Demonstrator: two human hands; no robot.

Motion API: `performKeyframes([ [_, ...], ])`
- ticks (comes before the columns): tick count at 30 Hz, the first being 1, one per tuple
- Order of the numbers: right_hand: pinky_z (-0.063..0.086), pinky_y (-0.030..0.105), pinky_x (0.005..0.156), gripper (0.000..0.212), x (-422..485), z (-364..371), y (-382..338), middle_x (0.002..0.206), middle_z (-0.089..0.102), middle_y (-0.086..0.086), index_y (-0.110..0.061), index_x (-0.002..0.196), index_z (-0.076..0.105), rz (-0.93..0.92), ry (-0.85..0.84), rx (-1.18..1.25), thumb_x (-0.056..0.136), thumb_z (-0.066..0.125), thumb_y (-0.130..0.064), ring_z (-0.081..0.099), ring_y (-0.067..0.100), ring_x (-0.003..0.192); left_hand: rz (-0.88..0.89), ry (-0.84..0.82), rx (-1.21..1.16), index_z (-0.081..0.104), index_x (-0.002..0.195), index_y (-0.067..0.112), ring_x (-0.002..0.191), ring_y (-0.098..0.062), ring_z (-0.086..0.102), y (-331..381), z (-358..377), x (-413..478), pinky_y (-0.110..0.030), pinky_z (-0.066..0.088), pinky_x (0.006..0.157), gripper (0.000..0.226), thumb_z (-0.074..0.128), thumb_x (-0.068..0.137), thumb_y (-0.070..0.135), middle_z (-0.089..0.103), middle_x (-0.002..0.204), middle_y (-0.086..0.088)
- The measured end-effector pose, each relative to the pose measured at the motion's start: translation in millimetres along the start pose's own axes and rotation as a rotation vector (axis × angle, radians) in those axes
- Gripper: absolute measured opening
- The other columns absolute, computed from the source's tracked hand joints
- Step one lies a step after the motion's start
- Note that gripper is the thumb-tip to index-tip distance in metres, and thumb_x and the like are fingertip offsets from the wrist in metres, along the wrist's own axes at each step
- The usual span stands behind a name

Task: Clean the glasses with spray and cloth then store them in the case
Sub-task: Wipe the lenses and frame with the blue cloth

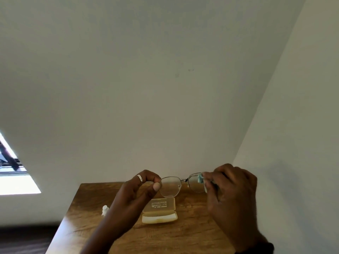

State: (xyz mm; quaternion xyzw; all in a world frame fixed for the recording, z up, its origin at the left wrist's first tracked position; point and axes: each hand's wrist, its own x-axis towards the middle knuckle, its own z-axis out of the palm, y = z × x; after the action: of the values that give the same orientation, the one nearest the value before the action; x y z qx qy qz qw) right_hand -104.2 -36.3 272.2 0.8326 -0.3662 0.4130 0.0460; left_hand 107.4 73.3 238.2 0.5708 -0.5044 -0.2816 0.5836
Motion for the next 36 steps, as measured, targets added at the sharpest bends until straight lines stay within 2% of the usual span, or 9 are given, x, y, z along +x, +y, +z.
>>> performKeyframes([
  [5, 0.038, 0.04, 0.085, 0.012, 5, 5, -10, 0.083, 0.059, -0.008, -0.022, 0.089, 0.074, -0.011, 0.022, 0.042, 0.078, 0.07, -0.02, 0.056, 0.014, 0.079, 0.002, 0.018, -0.017, 0.069, 0.107, 0.013, 0.099, -0.033, 0.068, 1, 0, 1, -0.063, 0.051, 0.086, 0.038, 0.061, 0.091, 0.046, 0.071, 0.101, -0.011],
  [9, 0.031, 0.033, 0.088, 0.018, -14, 8, -16, 0.083, 0.059, -0.01, -0.025, 0.089, 0.075, -0.103, -0.078, 0.062, 0.08, 0.059, -0.029, 0.056, 0.012, 0.079, -0.013, 0.03, -0.018, 0.069, 0.105, 0.014, 0.099, -0.032, 0.067, -3, -1, -2, -0.064, 0.051, 0.086, 0.038, 0.062, 0.089, 0.048, 0.07, 0.102, -0.011],
  [12, 0.027, 0.031, 0.091, 0.015, -20, 6, -8, 0.081, 0.059, -0.013, -0.029, 0.084, 0.074, -0.109, -0.108, 0.051, 0.078, 0.06, -0.027, 0.058, 0.01, 0.077, -0.027, 0.031, -0.014, 0.07, 0.104, 0.015, 0.099, -0.031, 0.067, -8, -5, -7, -0.064, 0.05, 0.087, 0.037, 0.062, 0.089, 0.048, 0.07, 0.102, -0.012],
  [19, 0.033, 0.037, 0.088, 0.011, 1, 5, -10, 0.084, 0.061, -0.01, -0.025, 0.086, 0.073, -0.029, -0.048, 0.012, 0.078, 0.066, -0.023, 0.056, 0.011, 0.081, -0.035, 0.019, -0.045, 0.07, 0.104, 0.013, 0.102, -0.033, 0.067, -8, 2, -8, -0.066, 0.05, 0.09, 0.04, 0.063, 0.088, 0.048, 0.071, 0.102, -0.012],
  [23, 0.029, 0.033, 0.091, 0.02, -9, 10, -22, 0.083, 0.06, -0.012, -0.027, 0.088, 0.074, -0.075, -0.101, 0.045, 0.081, 0.055, -0.03, 0.057, 0.01, 0.079, -0.026, 0.026, -0.041, 0.07, 0.104, 0.015, 0.1, -0.031, 0.067, -6, 2, -5, -0.066, 0.052, 0.086, 0.039, 0.063, 0.088, 0.05, 0.071, 0.102, -0.011],
  [27, 0.023, 0.027, 0.095, 0.016, -18, 6, -12, 0.081, 0.058, -0.013, -0.028, 0.083, 0.074, -0.073, -0.102, 0.066, 0.079, 0.058, -0.029, 0.058, 0.01, 0.076, -0.036, 0.015, -0.035, 0.069, 0.104, 0.015, 0.098, -0.035, 0.066, -8, 2, -9, -0.068, 0.052, 0.084, 0.04, 0.063, 0.088, 0.051, 0.07, 0.1, -0.011],
  [31, 0.028, 0.033, 0.091, 0.011, -11, 0, 0, 0.081, 0.06, -0.013, -0.029, 0.083, 0.074, -0.017, -0.049, 0.007, 0.077, 0.065, -0.026, 0.056, 0.008, 0.078, -0.028, 0.018, -0.023, 0.069, 0.103, 0.015, 0.094, -0.035, 0.066, -9, 6, -9, -0.063, 0.052, 0.08, 0.038, 0.063, 0.089, 0.05, 0.069, 0.097, -0.011],
  [34, 0.035, 0.039, 0.087, 0.013, -2, -3, -2, 0.084, 0.064, -0.014, -0.028, 0.088, 0.074, 0.057, 0.03, 0.048, 0.076, 0.07, -0.024, 0.058, 0.009, 0.081, -0.002, 0.051, 0.022, 0.069, 0.097, 0.025, 0.093, -0.023, 0.068, -7, 14, -8, -0.048, 0.056, 0.077, 0.031, 0.06, 0.087, 0.052, 0.071, 0.098, -0.004],
  [36, 0.036, 0.037, 0.086, 0.013, -1, -2, -15, 0.086, 0.067, -0.015, -0.026, 0.09, 0.073, 0.048, 0.05, 0.124, 0.08, 0.066, -0.03, 0.059, 0.007, 0.082, 0.017, 0.073, 0.042, 0.068, 0.095, 0.027, 0.091, -0.018, 0.068, -4, 21, -7, -0.041, 0.056, 0.075, 0.028, 0.059, 0.087, 0.052, 0.071, 0.096, 0.0],
])
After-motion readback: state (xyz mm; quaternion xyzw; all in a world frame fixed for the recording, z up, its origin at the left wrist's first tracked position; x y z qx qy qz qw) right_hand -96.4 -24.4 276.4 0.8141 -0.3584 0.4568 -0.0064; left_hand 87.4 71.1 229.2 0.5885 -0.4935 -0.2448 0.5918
